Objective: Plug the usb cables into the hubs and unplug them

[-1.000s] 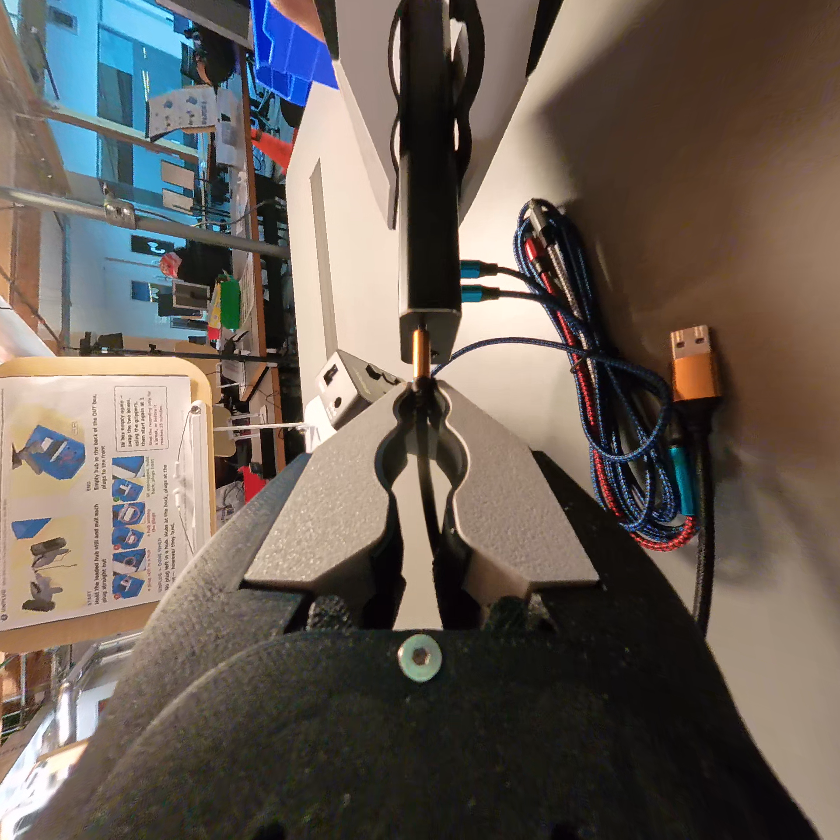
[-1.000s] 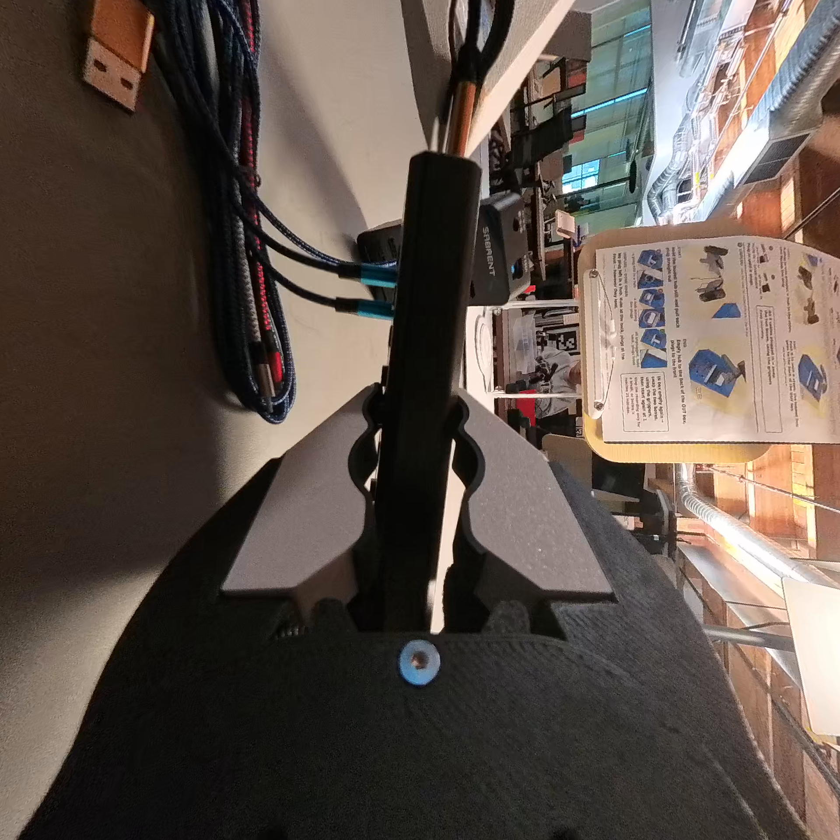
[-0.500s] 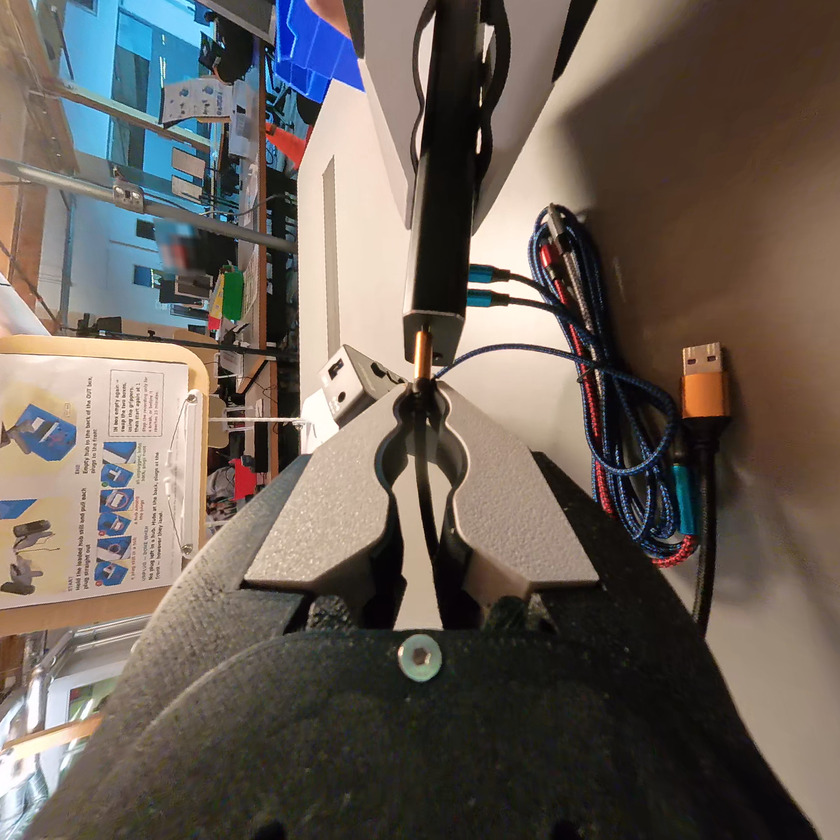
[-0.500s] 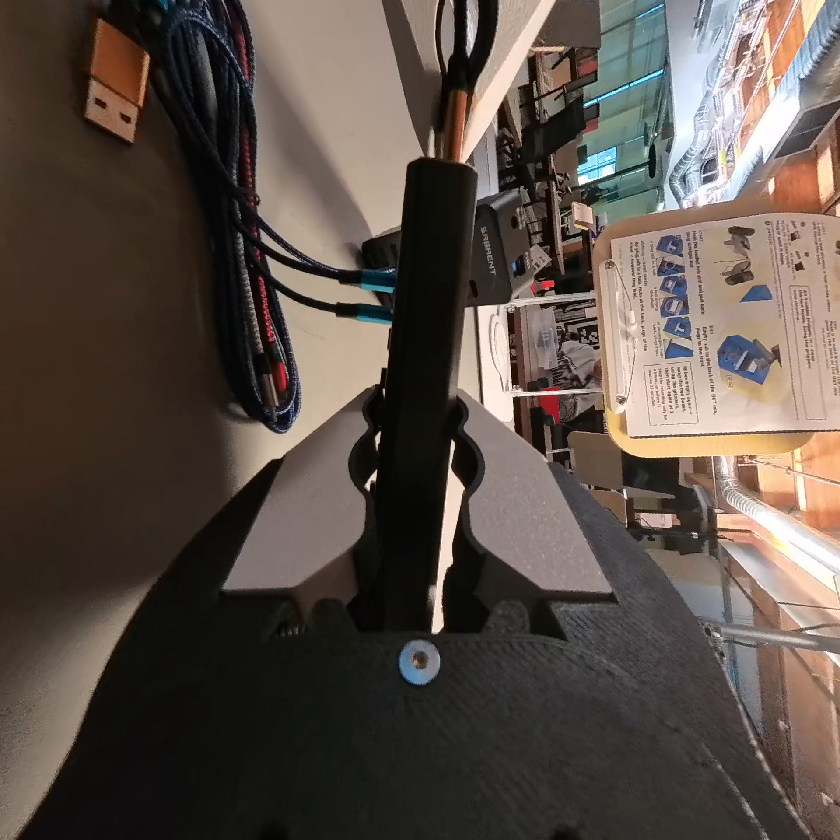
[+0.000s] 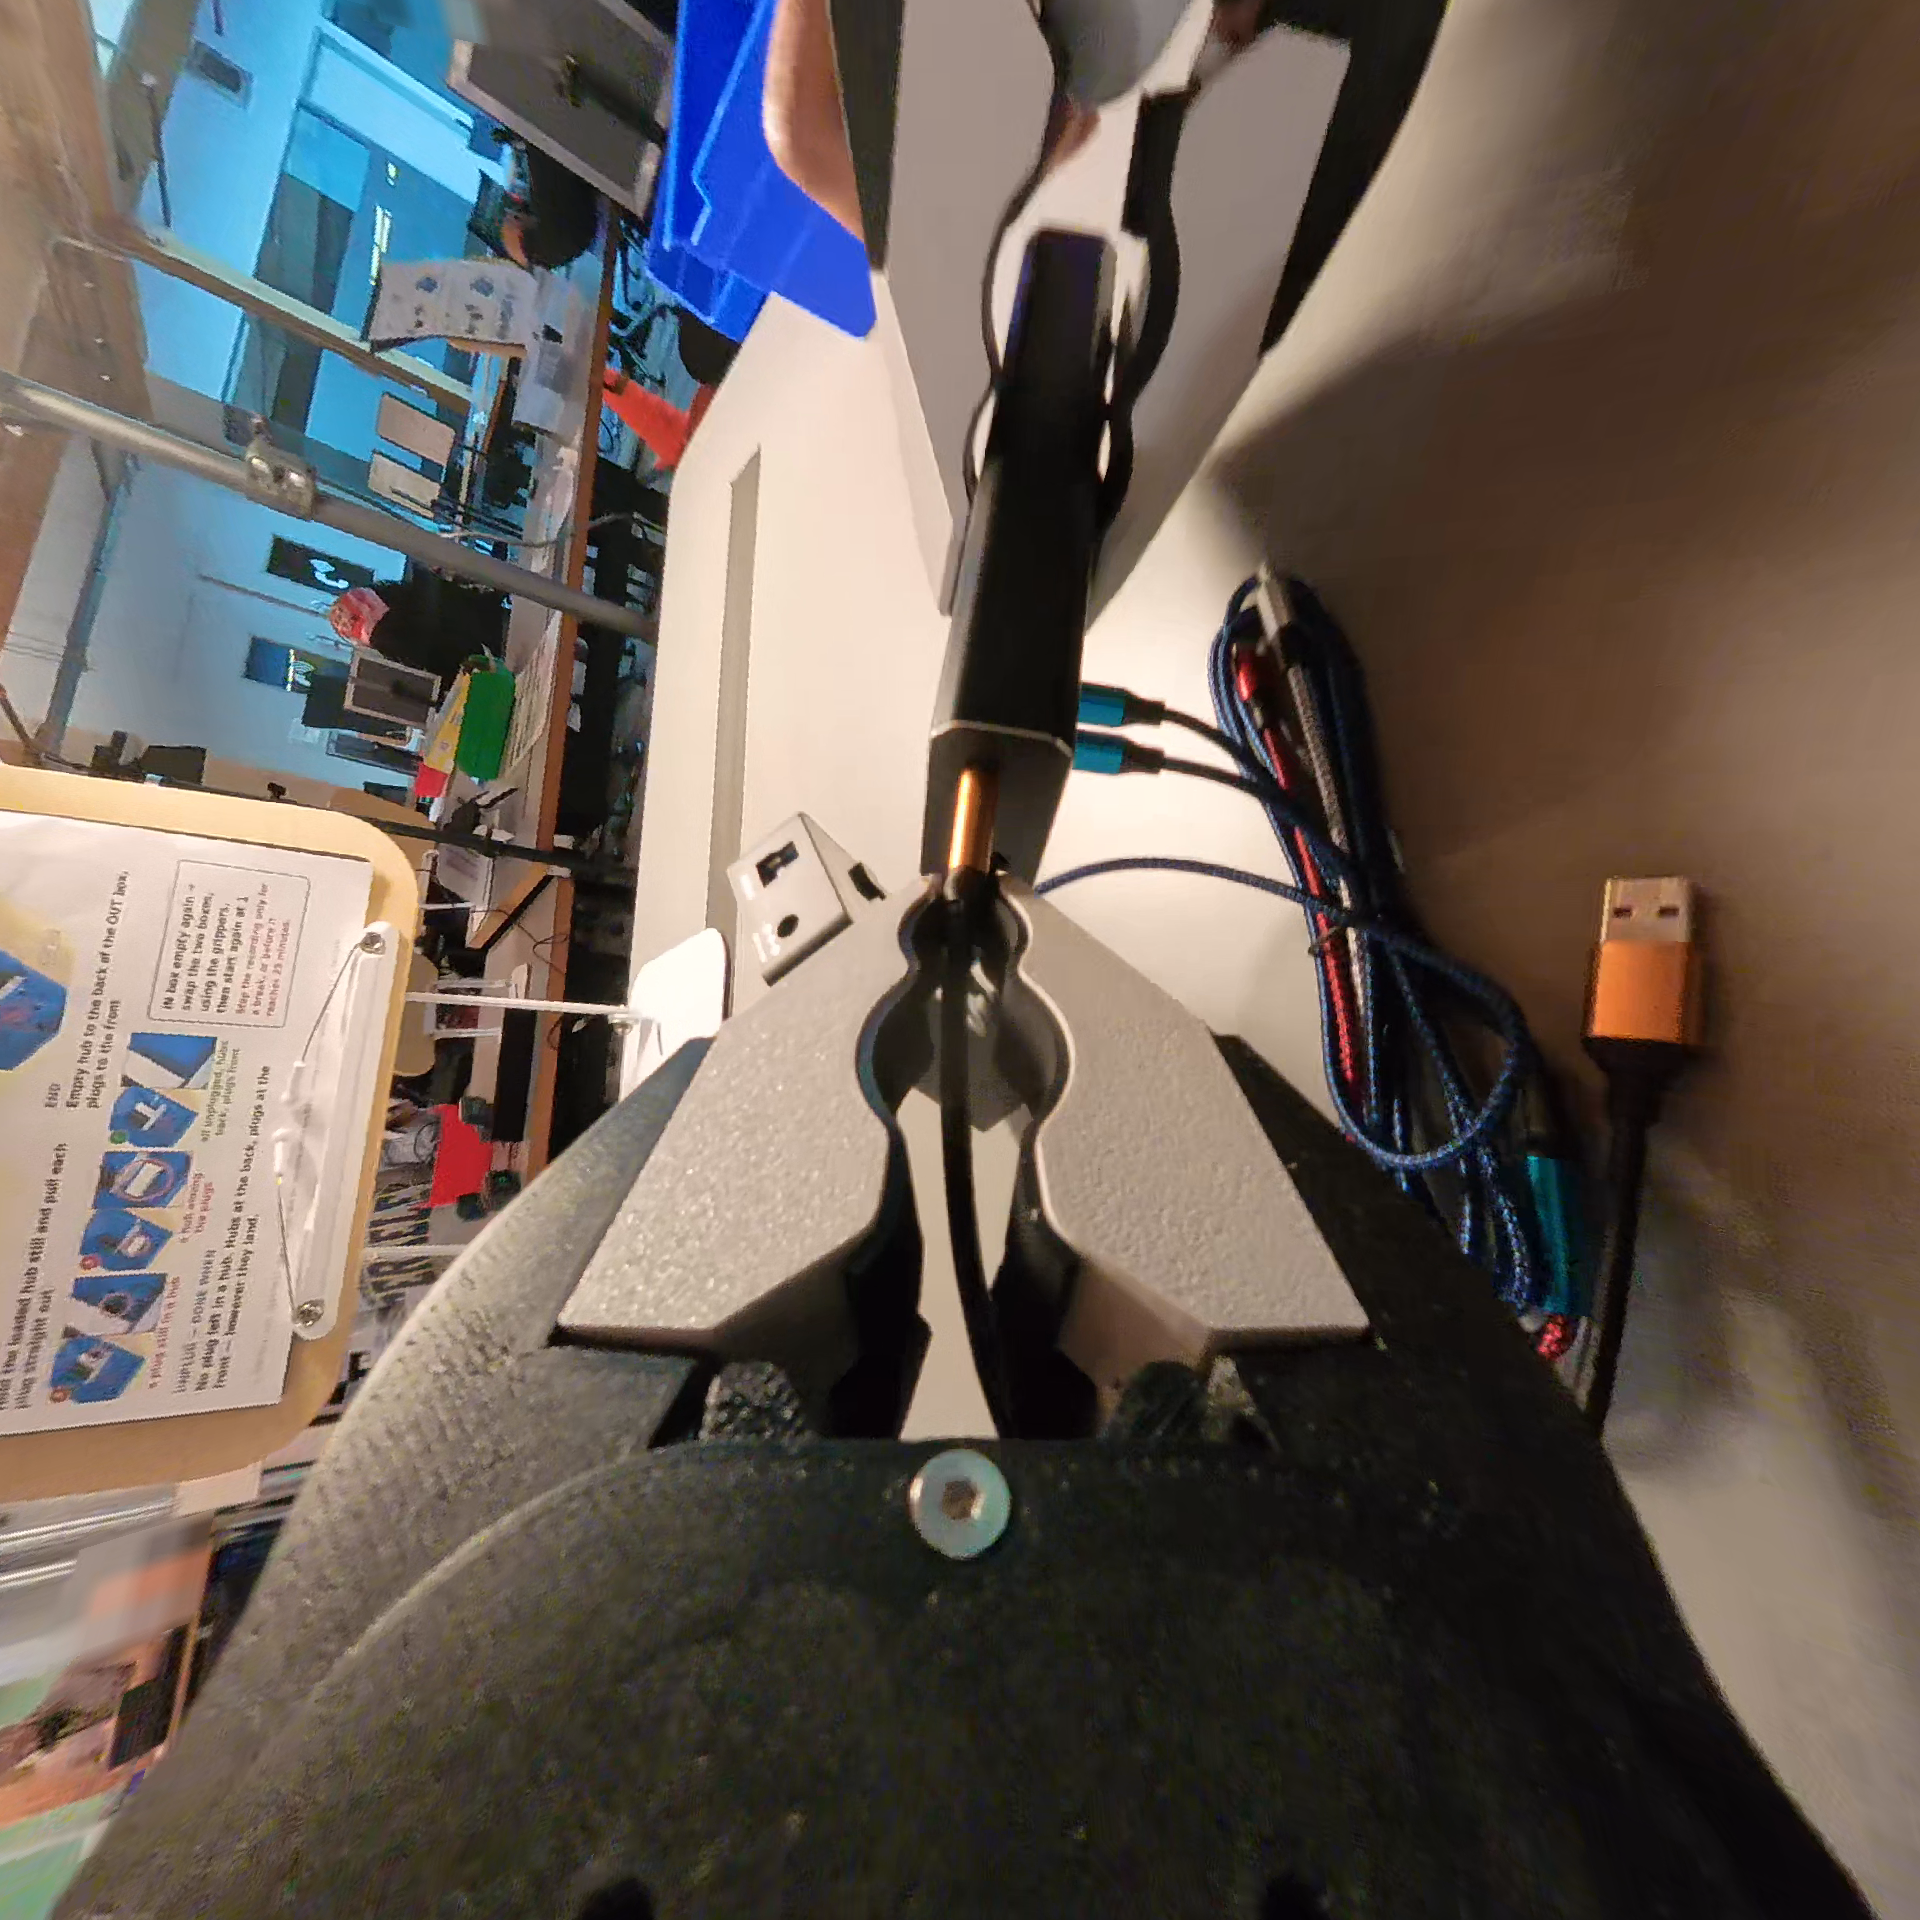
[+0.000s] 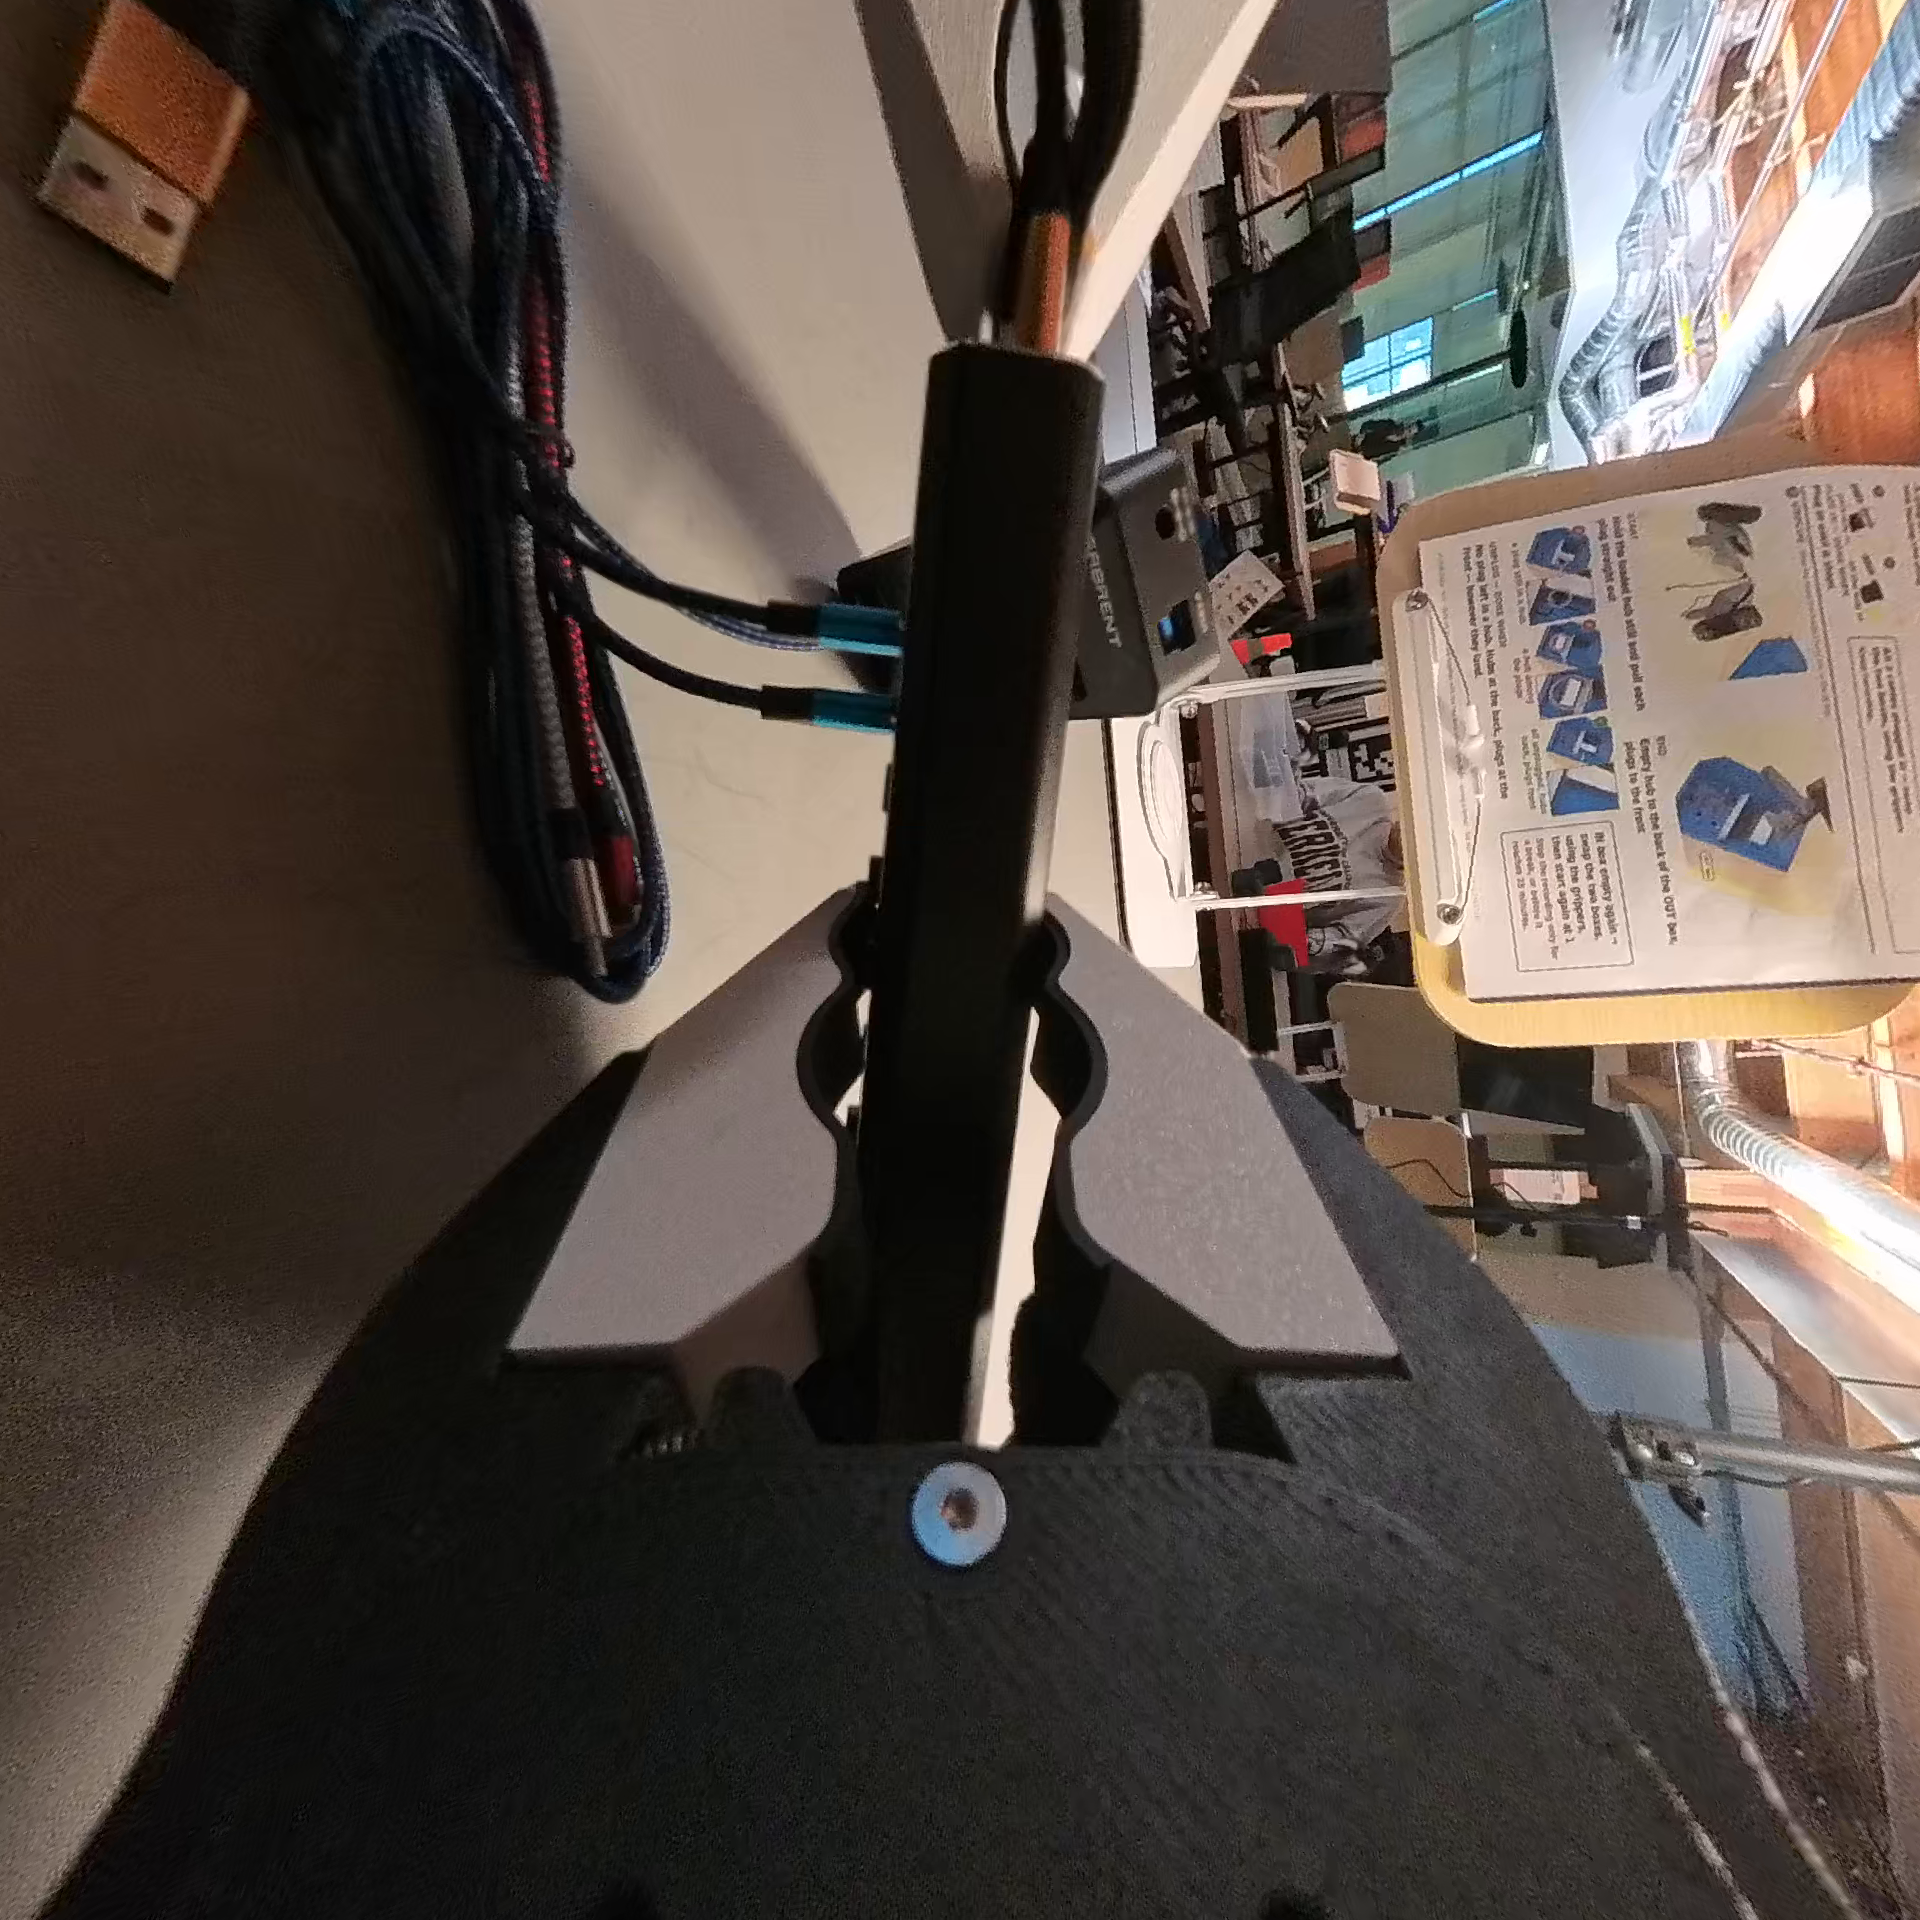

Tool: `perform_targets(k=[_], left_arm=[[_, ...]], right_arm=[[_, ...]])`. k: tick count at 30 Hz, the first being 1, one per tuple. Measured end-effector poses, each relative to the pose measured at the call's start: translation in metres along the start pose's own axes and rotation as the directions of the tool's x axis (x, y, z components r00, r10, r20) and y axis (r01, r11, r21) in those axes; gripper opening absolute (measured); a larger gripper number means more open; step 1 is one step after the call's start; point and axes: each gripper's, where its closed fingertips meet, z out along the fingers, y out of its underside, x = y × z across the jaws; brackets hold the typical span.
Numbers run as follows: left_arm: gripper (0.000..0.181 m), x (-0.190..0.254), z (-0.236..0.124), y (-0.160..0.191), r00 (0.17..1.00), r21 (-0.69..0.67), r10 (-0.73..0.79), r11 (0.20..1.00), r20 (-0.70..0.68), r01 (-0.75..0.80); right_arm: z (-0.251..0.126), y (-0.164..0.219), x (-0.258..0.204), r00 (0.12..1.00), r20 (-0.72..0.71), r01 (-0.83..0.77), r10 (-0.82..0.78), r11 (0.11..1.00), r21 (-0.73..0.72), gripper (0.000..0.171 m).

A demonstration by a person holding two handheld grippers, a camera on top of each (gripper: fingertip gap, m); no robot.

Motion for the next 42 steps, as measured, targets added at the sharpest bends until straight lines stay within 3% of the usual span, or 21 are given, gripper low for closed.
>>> perform_targets(k=[3, 8, 17, 23, 30, 36, 42], left_arm=[[0.007, -0.002, 0.0, -0.006, 1.0, 0.015, -0.008, 1.0, 0.012, 0.008], [0.009, -0.007, 0.008, 0.016, 0.998, -0.102, -0.012, 0.995, 0.063, 0.019], [0.025, -0.02, -0.003, 0.044, 0.956, -0.067, -0.269, 0.958, 0.114, 0.278], [0.028, -0.019, -0.007, 0.063, 0.872, -0.029, -0.488, 0.872, 0.048, 0.489], [0.028, -0.018, -0.007, 0.076, 0.836, -0.056, -0.546, 0.835, 0.043, 0.548], [0.028, -0.02, -0.011, 0.076, 0.832, -0.052, -0.552, 0.83, 0.051, 0.555], [0.028, -0.019, -0.014, 0.083, 0.819, -0.083, -0.569, 0.815, 0.072, 0.573]], right_arm=[[0.003, 0.003, 0.0, 1.0, -0.003, -0.008, 0.008, 1.0, -0.029, 0.026], [0.009, 0.007, -0.003, 0.997, 0.029, -0.075, 0.077, 0.994, -0.077, 0.026], [0.013, 0.018, -0.018, 0.937, 0.162, -0.274, 0.309, 0.939, -0.207, 0.027], [0.012, 0.023, -0.023, 0.859, 0.243, -0.38, 0.451, 0.879, -0.287, 0.026], [0.021, 0.03, -0.017, 0.851, 0.214, -0.404, 0.48, 0.858, -0.316, 0.026], [0.021, 0.039, -0.019, 0.753, 0.232, -0.522, 0.616, 0.773, -0.36, 0.027], [0.009, 0.053, -0.028, 0.59, 0.267, -0.614, 0.762, 0.638, -0.466, 0.027]])
